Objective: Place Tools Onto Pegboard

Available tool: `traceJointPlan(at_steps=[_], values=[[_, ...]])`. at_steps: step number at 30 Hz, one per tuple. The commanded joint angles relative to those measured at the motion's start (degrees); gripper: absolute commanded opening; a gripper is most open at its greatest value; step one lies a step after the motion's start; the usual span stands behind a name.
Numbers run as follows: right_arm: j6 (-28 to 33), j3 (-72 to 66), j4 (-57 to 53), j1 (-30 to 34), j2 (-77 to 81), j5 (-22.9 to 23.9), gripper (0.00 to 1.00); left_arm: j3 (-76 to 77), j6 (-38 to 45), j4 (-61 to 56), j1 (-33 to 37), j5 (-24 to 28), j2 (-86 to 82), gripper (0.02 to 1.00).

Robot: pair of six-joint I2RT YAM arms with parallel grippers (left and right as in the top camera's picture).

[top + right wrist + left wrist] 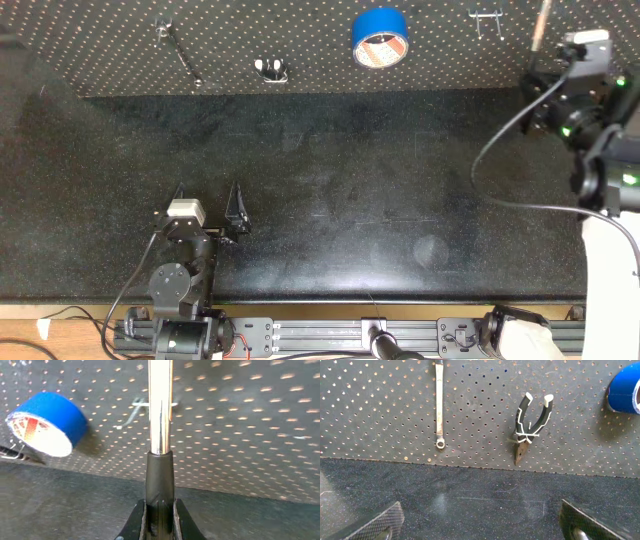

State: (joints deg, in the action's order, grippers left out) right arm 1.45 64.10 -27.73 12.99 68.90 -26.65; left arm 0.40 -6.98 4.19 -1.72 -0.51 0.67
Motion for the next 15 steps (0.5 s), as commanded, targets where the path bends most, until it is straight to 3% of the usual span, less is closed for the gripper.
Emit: traceJointPlan(at_steps=[1, 15], values=[[-1.9, 0.2, 1.2, -3.7, 4.8, 2.0, 0.075, -0.1, -0.1, 0.5, -0.2, 0.3, -0.5, 0.993], [-1.7, 0.2, 0.1, -5.7, 12.9, 2.2, 0.08, -0.1, -0.1, 0.5, -0.2, 0.3, -0.5, 0.993]])
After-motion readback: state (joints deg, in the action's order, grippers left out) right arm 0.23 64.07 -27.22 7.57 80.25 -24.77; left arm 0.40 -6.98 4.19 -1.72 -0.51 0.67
